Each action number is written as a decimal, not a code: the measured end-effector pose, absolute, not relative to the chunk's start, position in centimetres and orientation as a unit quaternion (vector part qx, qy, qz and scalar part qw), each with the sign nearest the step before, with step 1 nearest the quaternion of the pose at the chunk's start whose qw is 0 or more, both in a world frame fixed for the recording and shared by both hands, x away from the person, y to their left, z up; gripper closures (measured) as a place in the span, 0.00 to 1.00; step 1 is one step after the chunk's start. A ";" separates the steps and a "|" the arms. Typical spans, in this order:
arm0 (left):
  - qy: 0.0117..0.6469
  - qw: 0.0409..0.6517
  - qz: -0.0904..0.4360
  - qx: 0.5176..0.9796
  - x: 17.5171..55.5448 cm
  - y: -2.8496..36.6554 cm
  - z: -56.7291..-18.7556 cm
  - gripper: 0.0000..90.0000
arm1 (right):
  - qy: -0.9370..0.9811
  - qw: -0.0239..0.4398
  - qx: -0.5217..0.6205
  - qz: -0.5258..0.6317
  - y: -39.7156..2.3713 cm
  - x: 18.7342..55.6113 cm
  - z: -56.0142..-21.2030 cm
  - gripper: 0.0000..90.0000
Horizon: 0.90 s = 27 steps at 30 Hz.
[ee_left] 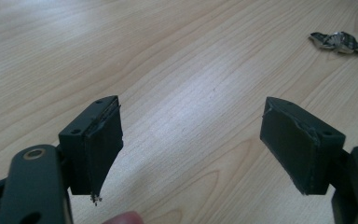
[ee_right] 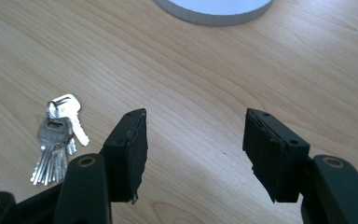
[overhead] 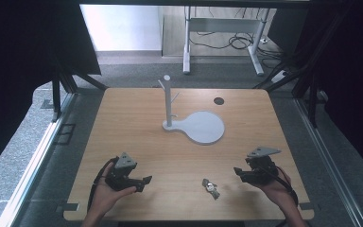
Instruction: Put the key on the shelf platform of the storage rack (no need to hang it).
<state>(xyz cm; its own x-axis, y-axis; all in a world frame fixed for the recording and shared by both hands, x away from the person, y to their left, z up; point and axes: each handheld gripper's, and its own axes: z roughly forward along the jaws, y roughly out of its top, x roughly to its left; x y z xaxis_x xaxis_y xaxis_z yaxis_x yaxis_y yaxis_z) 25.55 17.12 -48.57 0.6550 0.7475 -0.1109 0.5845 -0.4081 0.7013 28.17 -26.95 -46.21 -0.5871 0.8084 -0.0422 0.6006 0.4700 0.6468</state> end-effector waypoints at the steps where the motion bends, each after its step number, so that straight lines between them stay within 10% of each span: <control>1: 0.400 0.369 0.112 0.832 25.5 17.1 -48.5 0.24 | 0.844 0.173 0.414 0.295 -26.5 28.2 -46.0 0.45; 27: 0.403 0.369 0.108 0.830 25.6 17.5 -48.6 0.24 | 0.901 0.104 0.343 0.245 -21.0 27.2 -47.4 0.49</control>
<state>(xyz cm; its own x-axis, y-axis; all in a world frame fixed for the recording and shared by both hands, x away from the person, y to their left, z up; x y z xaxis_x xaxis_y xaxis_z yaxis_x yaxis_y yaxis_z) 25.57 17.46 -48.60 0.6513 0.7495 -0.1189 0.5902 -0.4017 0.7002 27.18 -20.97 -47.40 -0.7431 0.6688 -0.0192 0.5673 0.6450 0.5120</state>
